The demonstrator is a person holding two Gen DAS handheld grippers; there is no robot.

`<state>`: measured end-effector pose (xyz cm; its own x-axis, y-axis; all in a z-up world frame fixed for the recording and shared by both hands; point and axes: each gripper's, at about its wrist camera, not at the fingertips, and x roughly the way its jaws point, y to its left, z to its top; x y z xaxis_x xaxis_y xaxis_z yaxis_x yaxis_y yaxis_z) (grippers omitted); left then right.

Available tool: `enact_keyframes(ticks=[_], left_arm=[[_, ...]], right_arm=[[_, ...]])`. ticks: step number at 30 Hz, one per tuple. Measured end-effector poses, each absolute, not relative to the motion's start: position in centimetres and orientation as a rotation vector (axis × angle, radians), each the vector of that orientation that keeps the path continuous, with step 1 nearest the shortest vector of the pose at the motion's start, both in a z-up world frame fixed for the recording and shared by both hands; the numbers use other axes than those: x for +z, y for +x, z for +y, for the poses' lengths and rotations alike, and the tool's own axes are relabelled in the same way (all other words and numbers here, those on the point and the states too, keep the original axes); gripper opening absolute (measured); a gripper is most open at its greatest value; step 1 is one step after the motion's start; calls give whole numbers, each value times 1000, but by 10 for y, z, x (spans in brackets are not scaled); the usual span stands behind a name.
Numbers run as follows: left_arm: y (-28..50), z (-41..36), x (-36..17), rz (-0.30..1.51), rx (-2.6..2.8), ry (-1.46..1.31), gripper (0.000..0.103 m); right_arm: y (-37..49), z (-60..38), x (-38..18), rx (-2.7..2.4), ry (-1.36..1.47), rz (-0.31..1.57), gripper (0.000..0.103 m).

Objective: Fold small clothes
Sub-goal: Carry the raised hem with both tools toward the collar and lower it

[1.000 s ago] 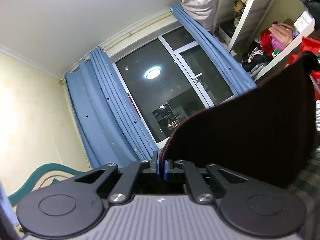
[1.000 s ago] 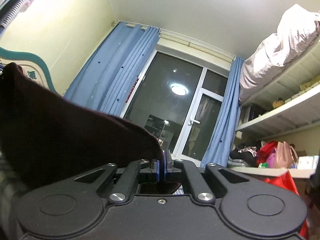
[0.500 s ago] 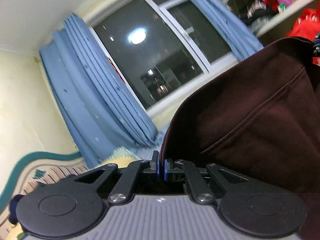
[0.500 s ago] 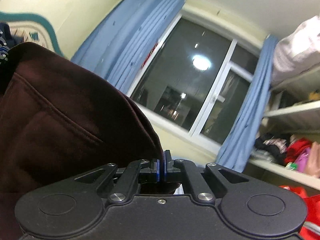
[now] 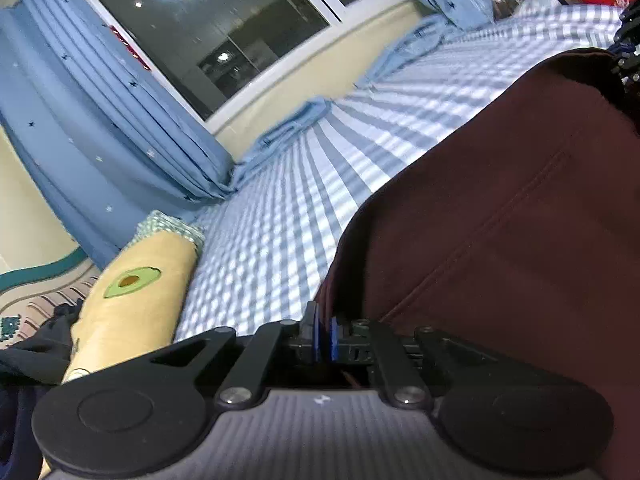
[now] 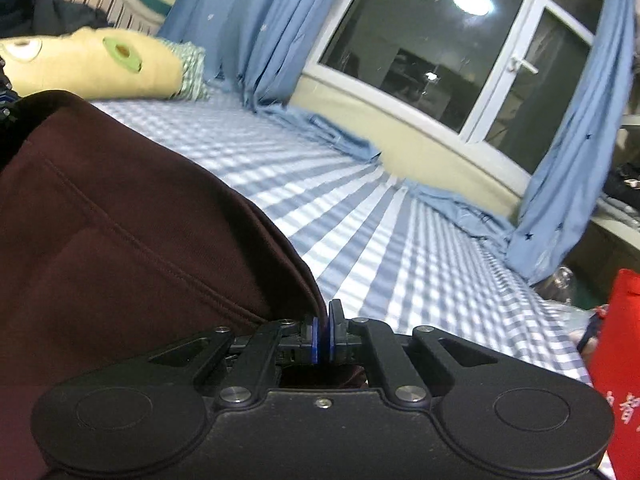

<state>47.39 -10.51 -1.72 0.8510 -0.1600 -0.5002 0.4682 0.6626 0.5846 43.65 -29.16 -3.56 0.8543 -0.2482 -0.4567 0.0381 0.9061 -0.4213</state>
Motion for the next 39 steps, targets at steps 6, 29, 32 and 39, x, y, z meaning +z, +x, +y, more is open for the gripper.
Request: enact_keyframes(ticks=[6,29,32,39], left_arm=[[497,-94,-27,521,-405,753,29],[539,16,22,654,-320,286,101],[531,12,15,644,-342,268,102],[549,-8,-20,658,-148,320,102]], right_arm=[[451,-297,-52,-128,-405,575,6],[429,-340,-51,-366,-396,457,102],[423,-349,-52,-366,-350,439,102],[436,-356,-69,-351,-336,489,102]])
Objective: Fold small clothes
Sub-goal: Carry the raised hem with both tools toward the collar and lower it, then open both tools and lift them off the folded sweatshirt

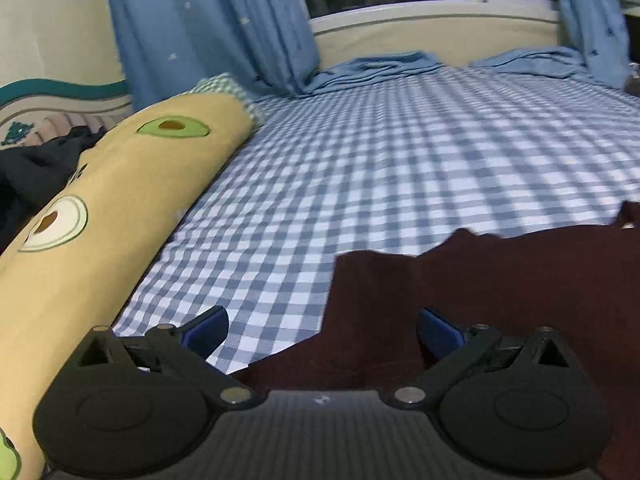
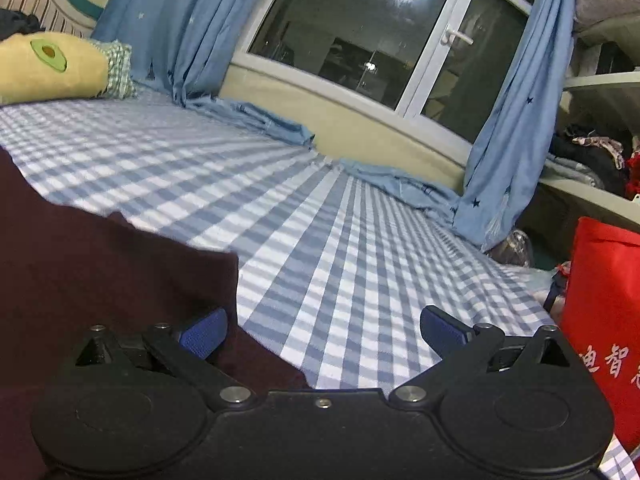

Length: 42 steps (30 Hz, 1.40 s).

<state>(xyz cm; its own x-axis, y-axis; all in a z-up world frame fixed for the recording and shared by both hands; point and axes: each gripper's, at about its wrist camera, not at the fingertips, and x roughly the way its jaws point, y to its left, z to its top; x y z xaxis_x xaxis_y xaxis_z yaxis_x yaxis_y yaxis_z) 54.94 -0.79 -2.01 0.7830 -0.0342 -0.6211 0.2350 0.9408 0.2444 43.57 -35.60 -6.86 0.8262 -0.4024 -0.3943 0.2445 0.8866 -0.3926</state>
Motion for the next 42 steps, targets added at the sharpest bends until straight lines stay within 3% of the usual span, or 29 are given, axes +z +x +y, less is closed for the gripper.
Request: enact_keyframes(ticks=[8,15,27,42], left_arm=[[562,3,-41,684,-124,225,103],[545,16,-27,705,-112,133,102],[438,23,22,586,-216,116,102],[303,58,32,600,-298,44,102]], right_arm=[[449,-368,-77,-380,-282,563,102],[424,-364,-58,-370,-286,474,102],[321,-327,0,-302,-313,389,103],[256,-224,-10,-114,-159,357,103]])
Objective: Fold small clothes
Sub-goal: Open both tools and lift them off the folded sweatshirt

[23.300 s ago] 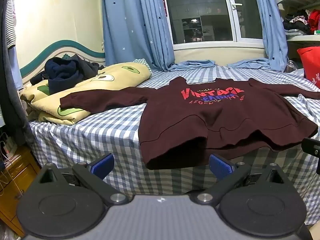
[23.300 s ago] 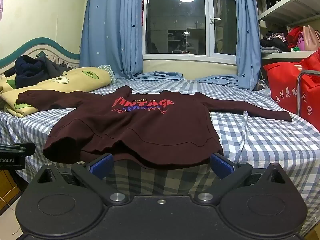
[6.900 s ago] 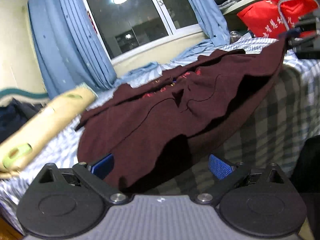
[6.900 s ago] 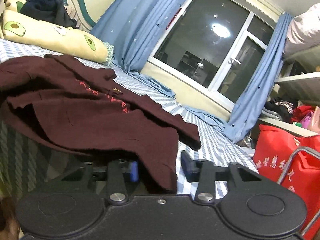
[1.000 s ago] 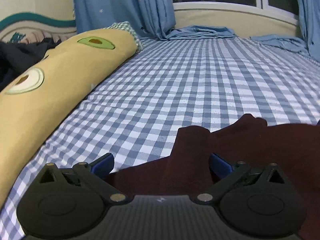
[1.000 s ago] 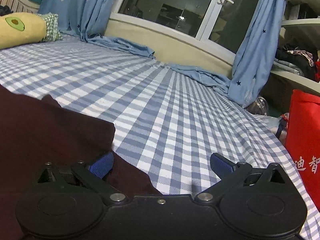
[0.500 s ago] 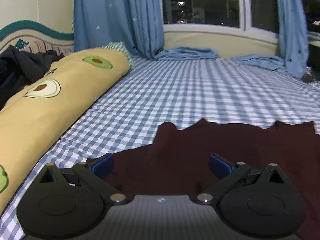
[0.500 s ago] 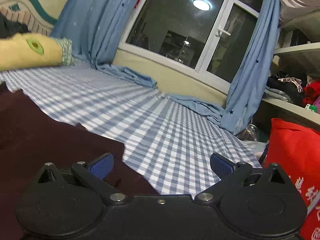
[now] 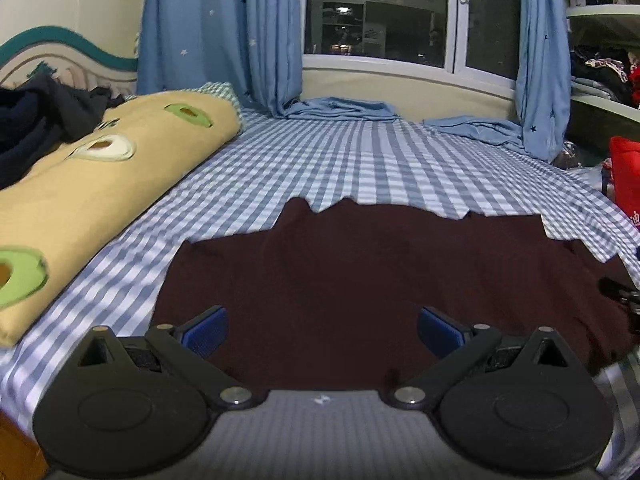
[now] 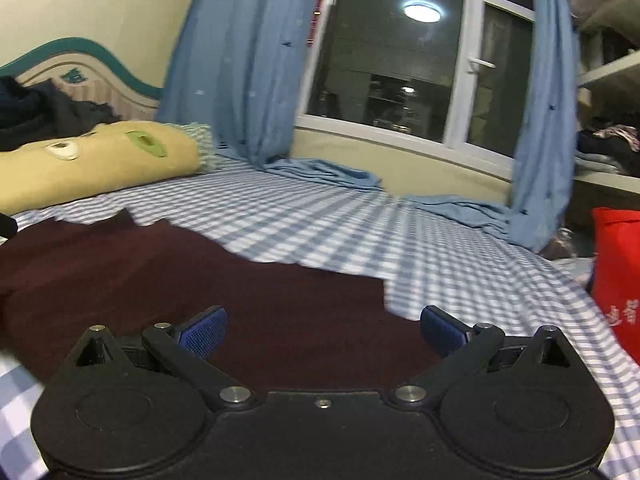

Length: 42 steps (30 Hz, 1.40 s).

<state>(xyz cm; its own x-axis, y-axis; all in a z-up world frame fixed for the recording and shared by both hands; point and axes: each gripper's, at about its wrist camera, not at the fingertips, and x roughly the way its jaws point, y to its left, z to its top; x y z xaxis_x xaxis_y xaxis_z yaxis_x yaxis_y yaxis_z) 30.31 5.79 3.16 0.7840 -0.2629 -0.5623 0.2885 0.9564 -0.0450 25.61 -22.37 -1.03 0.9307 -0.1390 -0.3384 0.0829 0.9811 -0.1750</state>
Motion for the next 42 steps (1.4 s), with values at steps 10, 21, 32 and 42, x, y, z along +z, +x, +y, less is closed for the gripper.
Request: enact_keyframes(ticks=[10,21,32,42], left_arm=[[250,106,-4,661,-182,-30,102],[247,116,-33,672,-186,-204,102],[285,113,-47,620,-154,-316,102],[313,113,-53,592,-126,-368,102]], right_arm=[[255,-160,-36,-25,-155,335,103],[277,-138,-60,-24,-172,365,103],[278,-136,-65,-73,-162,384,103],[278,-123,-71,-133,-259,380,103]])
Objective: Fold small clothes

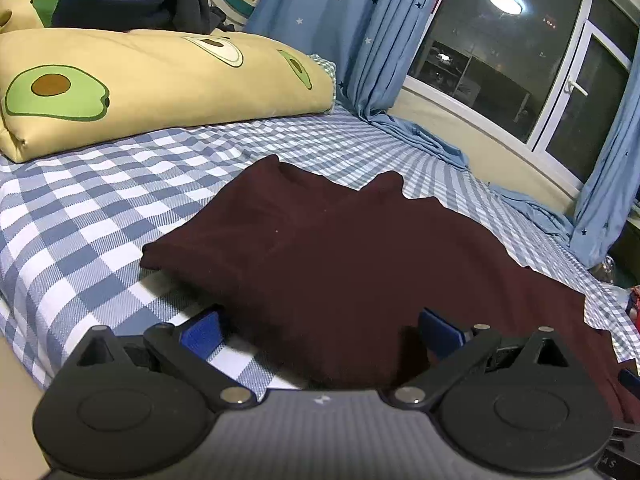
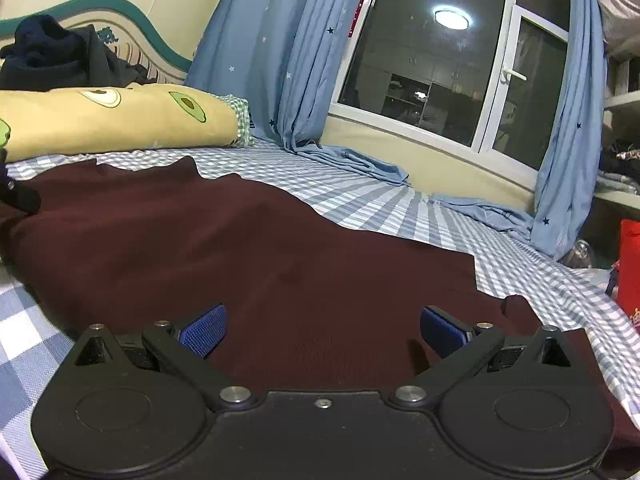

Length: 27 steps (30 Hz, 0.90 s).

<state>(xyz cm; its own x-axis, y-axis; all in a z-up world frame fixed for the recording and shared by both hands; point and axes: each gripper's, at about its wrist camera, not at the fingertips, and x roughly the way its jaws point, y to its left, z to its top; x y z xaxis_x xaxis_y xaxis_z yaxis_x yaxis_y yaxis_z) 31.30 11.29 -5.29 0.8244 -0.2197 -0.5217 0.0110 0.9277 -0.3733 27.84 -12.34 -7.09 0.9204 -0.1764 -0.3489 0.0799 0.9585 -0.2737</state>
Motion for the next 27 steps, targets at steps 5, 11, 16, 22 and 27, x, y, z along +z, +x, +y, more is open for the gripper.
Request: enact_keyframes(ticks=[5,11,16,22,27], left_arm=[[318,111,-52,602,-108,-366,102],[321,111,-53,604,-104,-355,102],[322,111,-54,604,-98,-353,102],[323,116,-54,593,-86,-411,102],[320,126,-56,544,-64,-503,76]], right_arm=[[284,-133,-69,-142,-199,411,103],[288,-141,-69,-144,-137,444,103],[290,-139,-70,-140,-146,452,103],[295,-143,-71,-112,-127,490,103],[292,-141,-72,-115,-138,476,103]])
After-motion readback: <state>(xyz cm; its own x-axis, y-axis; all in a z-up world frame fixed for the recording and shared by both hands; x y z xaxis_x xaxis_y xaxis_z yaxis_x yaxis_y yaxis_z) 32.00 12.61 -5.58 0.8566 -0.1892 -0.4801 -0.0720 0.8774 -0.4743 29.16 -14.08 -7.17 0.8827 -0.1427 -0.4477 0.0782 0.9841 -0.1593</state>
